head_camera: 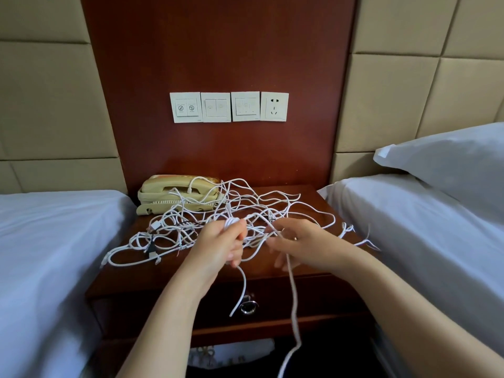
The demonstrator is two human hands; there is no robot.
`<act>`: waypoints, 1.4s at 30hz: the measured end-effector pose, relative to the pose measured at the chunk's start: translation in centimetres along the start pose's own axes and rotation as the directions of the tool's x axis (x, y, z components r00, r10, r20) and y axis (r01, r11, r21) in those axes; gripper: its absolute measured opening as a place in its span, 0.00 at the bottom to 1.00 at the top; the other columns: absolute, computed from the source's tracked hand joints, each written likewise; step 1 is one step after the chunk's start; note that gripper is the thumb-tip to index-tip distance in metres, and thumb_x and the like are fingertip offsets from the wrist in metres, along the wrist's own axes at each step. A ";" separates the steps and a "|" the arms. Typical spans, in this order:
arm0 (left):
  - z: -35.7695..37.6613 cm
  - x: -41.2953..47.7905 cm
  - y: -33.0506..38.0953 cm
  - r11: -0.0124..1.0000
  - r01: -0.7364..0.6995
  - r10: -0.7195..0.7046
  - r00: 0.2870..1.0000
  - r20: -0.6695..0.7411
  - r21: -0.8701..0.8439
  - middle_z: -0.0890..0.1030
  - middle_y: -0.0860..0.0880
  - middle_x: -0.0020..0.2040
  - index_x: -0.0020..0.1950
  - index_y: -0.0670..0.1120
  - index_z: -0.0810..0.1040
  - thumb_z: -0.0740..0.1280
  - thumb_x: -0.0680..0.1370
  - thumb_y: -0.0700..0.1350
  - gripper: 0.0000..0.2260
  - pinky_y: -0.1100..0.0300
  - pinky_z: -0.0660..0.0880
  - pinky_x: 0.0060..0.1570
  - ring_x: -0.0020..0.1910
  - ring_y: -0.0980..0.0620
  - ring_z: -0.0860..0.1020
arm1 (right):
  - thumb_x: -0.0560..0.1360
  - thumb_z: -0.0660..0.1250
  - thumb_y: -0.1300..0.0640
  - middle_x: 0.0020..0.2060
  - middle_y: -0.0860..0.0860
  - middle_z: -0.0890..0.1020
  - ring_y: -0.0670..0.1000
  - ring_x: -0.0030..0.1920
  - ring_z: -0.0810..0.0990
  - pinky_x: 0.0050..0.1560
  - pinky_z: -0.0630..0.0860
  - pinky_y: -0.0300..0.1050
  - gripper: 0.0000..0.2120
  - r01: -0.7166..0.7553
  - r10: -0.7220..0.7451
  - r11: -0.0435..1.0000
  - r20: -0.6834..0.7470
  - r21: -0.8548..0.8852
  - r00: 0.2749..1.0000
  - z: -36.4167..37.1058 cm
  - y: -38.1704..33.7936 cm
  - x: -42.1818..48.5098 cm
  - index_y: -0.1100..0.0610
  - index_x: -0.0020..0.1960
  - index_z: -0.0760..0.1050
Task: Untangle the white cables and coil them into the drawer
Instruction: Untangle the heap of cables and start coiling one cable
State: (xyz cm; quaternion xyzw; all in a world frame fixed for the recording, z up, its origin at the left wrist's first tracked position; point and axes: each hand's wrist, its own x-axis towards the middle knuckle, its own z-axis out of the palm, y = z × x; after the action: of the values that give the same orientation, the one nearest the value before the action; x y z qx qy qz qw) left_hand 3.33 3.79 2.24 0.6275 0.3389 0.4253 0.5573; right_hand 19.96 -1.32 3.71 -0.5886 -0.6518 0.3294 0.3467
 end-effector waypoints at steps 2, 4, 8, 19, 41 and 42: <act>0.4 0.0 -0.2 1.000 0.007 -0.007 1.000 0.023 0.013 0.59 0.53 0.22 0.33 0.43 0.68 0.59 0.80 0.42 0.16 0.64 0.64 0.23 0.19 0.57 0.60 | 0.79 0.62 0.57 0.38 0.54 0.78 0.46 0.30 0.79 0.34 0.78 0.40 0.08 0.019 -0.022 0.995 0.033 0.102 0.999 0.6 -0.1 0.1 0.60 0.55 0.73; 0.5 0.0 -0.4 0.999 0.027 -0.028 0.999 0.028 0.019 0.60 0.54 0.21 0.32 0.43 0.68 0.59 0.81 0.42 0.16 0.64 0.64 0.23 0.19 0.57 0.60 | 0.80 0.60 0.58 0.34 0.53 0.76 0.44 0.25 0.74 0.29 0.73 0.37 0.10 0.047 -0.050 0.992 0.027 0.121 0.998 0.9 -0.3 0.1 0.64 0.52 0.75; 0.6 0.0 -0.8 0.998 0.068 -0.068 0.997 0.043 0.020 0.59 0.54 0.21 0.33 0.44 0.68 0.59 0.81 0.45 0.16 0.65 0.64 0.22 0.19 0.57 0.60 | 0.82 0.55 0.60 0.28 0.53 0.68 0.44 0.22 0.62 0.24 0.63 0.36 0.13 0.098 -0.098 0.963 -0.013 0.250 0.995 1.3 -0.9 0.5 0.65 0.44 0.74; 0.8 0.0 -0.5 0.982 0.188 -0.183 0.976 0.121 -0.033 0.62 0.51 0.19 0.31 0.43 0.69 0.48 0.81 0.59 0.27 0.65 0.62 0.22 0.17 0.55 0.61 | 0.81 0.57 0.59 0.19 0.43 0.68 0.44 0.19 0.61 0.22 0.59 0.35 0.16 0.245 -0.251 0.968 -0.147 -0.060 0.957 1.6 -1.3 1.4 0.58 0.36 0.74; 0.6 -0.9 0.2 0.990 0.118 -0.138 0.926 0.351 0.076 0.64 0.54 0.22 0.37 0.43 0.67 0.55 0.82 0.47 0.15 0.67 0.65 0.25 0.20 0.59 0.63 | 0.81 0.56 0.59 0.21 0.48 0.61 0.42 0.19 0.57 0.18 0.54 0.32 0.17 -0.002 -0.015 0.832 0.025 0.555 1.000 1.8 -0.8 1.7 0.57 0.34 0.70; 0.6 -1.0 0.2 0.989 0.121 -0.143 0.923 0.357 0.083 0.64 0.54 0.22 0.37 0.43 0.67 0.55 0.82 0.47 0.16 0.67 0.65 0.25 0.20 0.59 0.64 | 0.80 0.58 0.60 0.22 0.47 0.59 0.42 0.20 0.56 0.18 0.54 0.32 0.18 -0.004 -0.008 0.809 0.018 0.588 1.000 1.5 -0.7 1.8 0.55 0.32 0.70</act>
State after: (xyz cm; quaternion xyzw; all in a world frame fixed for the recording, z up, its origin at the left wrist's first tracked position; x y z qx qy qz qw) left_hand 3.43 2.60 2.23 0.6868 0.2846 0.2538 0.6187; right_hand 18.24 0.35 3.57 -0.4486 -0.5220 0.5204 0.5055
